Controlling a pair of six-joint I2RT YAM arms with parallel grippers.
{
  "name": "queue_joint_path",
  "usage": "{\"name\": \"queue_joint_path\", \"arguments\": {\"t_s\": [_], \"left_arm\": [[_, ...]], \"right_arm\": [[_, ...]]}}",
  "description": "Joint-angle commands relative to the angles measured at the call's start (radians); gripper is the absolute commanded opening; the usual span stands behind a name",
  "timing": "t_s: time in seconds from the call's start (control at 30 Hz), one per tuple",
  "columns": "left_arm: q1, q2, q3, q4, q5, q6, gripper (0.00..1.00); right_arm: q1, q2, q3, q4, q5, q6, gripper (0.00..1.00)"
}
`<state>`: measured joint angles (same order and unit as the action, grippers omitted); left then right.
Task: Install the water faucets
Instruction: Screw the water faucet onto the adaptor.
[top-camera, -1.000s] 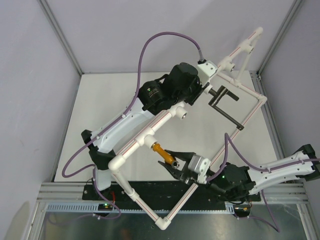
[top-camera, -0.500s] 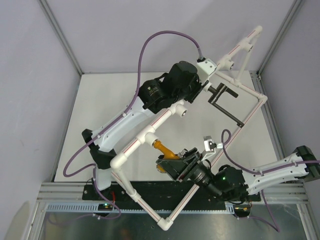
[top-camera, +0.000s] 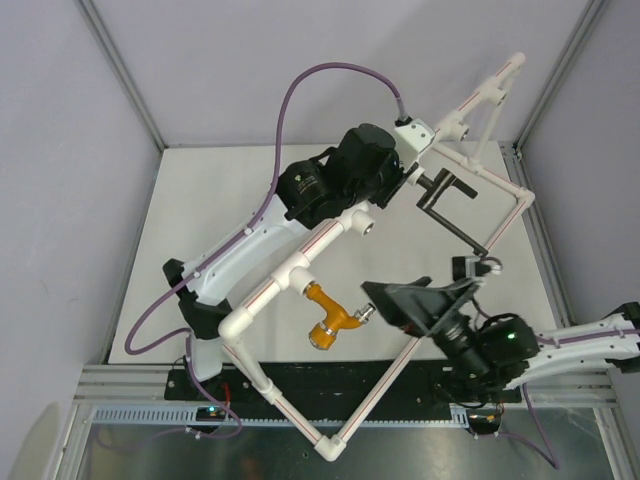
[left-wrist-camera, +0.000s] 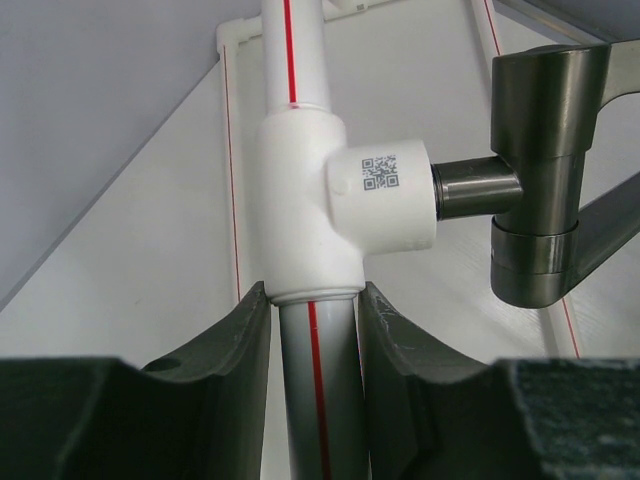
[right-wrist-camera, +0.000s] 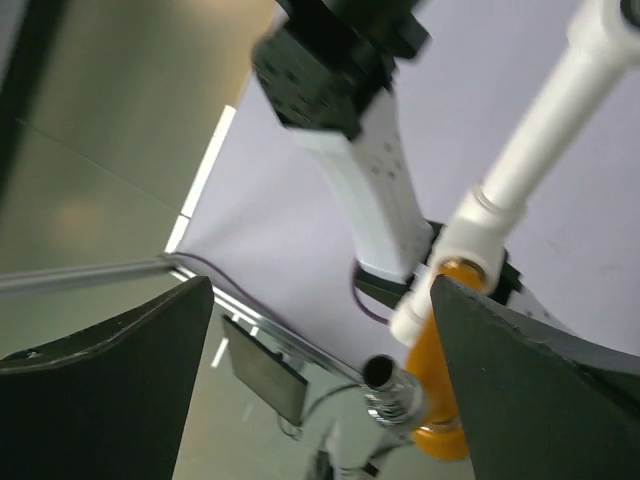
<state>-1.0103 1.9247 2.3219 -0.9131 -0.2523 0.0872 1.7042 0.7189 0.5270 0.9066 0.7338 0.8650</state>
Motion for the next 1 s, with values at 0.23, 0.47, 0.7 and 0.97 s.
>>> {"name": "queue_joint_path", "arguments": {"t_s": [0.23,0.47,0.7,0.97], "left_arm": [[0.04,0.156,-0.126,-0.305,-0.03,0.043,0.04],[0.041,0.153,-0.13,-0.305,-0.033,0.045,0.04],[0.042,0.149,-0.143,-0.305,-0.038,0.048,0.04],[0.047,0.147,-0.145,-0.305,-0.045,0.049,0.04]], "right_arm": [[-0.003,-0.344,0.031,-0.673,0.121,-0.271,0.99],[-0.003,-0.316,0.173,-0.878,0.265,-1.01,0.99],[0.041,-0.228,0.212,-0.946,0.129,-1.708,0.99],[0.146,-0.158,0.193,-0.685,0.068,-2.363,0.99]]}}
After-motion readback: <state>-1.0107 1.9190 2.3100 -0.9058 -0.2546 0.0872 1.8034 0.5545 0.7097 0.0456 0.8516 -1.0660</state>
